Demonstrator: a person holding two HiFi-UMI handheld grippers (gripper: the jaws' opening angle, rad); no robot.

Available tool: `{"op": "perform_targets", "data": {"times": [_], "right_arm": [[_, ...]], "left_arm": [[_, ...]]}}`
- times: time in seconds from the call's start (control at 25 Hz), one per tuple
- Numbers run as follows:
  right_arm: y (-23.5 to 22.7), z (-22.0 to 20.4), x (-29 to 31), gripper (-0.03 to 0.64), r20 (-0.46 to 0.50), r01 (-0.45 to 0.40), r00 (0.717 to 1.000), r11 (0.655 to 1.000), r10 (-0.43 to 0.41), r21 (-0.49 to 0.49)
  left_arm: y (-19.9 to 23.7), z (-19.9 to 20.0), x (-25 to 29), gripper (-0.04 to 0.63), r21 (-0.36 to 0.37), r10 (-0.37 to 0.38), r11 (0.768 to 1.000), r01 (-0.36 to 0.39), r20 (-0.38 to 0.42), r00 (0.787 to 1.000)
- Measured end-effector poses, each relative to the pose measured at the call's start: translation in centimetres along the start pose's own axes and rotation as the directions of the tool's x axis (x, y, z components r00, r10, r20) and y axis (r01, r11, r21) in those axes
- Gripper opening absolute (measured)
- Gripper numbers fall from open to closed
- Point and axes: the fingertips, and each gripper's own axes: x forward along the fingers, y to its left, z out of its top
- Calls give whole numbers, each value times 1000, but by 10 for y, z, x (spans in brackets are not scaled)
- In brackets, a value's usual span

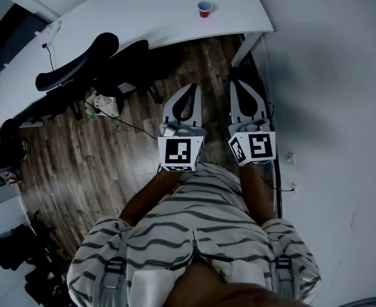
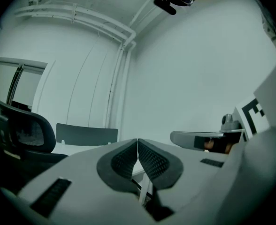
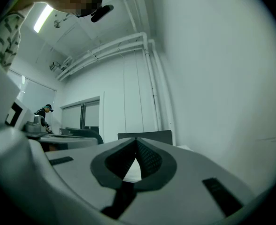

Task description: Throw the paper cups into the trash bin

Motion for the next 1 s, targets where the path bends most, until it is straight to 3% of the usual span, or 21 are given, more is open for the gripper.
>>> {"op": "perform_targets", "data": {"times": [0.44,1.0], "right_arm": [[-26,-8,98,9,-28,94,995,996,-94,-3],[-45,-24,141,9,-85,149,985,989,-149,-11]], "left_arm": [[60,-3,99,25,-11,-101,995,100,-26,995],[85,-23,152,25,-31,-156,988,154,-86,984]]}}
